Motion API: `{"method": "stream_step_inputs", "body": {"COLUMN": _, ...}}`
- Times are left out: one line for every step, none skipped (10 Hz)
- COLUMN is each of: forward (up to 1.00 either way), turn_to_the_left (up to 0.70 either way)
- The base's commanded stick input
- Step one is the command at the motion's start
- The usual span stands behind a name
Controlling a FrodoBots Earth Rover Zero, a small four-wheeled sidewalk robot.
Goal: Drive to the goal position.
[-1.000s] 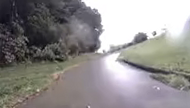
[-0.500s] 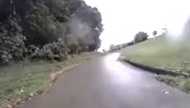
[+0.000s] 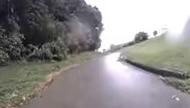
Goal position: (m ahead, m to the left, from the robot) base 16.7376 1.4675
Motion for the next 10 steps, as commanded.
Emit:
{"method": "stream_step_inputs", "body": {"forward": 0.45, "turn_to_the_left": 0.00}}
{"method": "stream_step_inputs", "body": {"forward": 0.45, "turn_to_the_left": 0.00}}
{"method": "stream_step_inputs", "body": {"forward": 0.45, "turn_to_the_left": 0.00}}
{"method": "stream_step_inputs", "body": {"forward": 0.45, "turn_to_the_left": 0.00}}
{"method": "stream_step_inputs", "body": {"forward": 0.45, "turn_to_the_left": 0.00}}
{"method": "stream_step_inputs", "body": {"forward": 0.45, "turn_to_the_left": 0.00}}
{"method": "stream_step_inputs", "body": {"forward": 0.45, "turn_to_the_left": 0.00}}
{"method": "stream_step_inputs", "body": {"forward": 0.45, "turn_to_the_left": 0.00}}
{"method": "stream_step_inputs", "body": {"forward": 0.45, "turn_to_the_left": 0.00}}
{"method": "stream_step_inputs", "body": {"forward": 0.45, "turn_to_the_left": 0.00}}
